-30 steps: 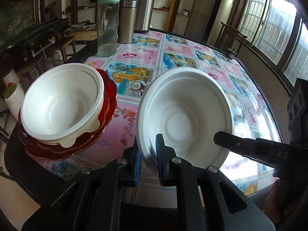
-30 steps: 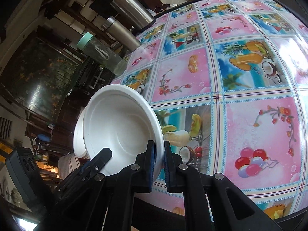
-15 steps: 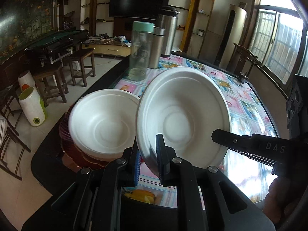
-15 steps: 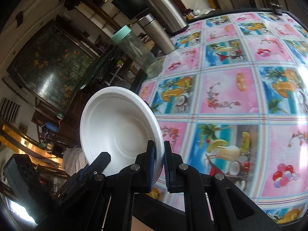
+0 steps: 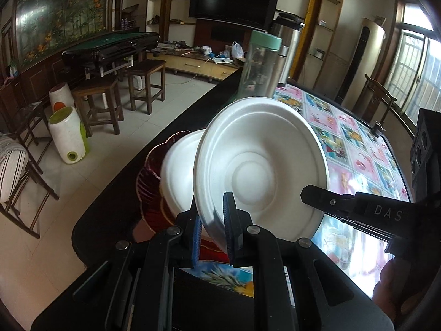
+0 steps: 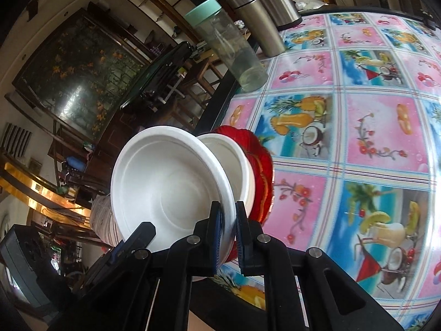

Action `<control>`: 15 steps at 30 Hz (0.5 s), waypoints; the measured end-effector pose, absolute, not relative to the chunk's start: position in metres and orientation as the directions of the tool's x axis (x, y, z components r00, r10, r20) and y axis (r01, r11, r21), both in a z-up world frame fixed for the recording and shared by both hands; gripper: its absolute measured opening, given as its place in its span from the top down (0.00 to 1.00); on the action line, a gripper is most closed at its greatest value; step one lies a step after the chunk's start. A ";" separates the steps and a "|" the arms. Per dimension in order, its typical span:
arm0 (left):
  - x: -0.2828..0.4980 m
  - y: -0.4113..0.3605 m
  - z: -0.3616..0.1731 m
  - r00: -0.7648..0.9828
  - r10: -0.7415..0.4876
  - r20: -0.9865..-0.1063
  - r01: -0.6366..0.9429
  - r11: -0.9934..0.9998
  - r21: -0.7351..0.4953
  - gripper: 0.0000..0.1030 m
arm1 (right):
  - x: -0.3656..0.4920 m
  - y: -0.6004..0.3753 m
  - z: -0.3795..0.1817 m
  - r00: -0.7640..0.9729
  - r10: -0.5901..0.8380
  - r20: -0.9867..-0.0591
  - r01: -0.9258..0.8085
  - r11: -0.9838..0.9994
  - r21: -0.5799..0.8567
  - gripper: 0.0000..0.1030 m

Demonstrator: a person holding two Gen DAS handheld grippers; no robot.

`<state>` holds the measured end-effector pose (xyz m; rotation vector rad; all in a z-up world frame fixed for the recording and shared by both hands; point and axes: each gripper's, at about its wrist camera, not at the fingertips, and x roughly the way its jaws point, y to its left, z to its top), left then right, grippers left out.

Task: Organize plates and bowls
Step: 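Lower the white paper bowl with both tools onto the nested bowls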

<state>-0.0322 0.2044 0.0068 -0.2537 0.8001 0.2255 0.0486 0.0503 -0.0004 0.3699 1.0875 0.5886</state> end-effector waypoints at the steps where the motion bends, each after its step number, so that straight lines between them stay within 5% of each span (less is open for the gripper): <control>1: -0.031 0.207 0.005 0.672 0.106 -0.733 -0.299 0.944 -0.138 0.88 | 0.050 0.054 -0.002 0.332 0.611 -0.719 -0.265 0.791 0.551 0.89; 15: -0.013 0.225 -0.016 0.630 0.076 -0.773 -0.317 0.933 -0.167 0.88 | 0.064 0.072 -0.018 0.341 0.575 -0.744 -0.246 0.818 0.520 0.90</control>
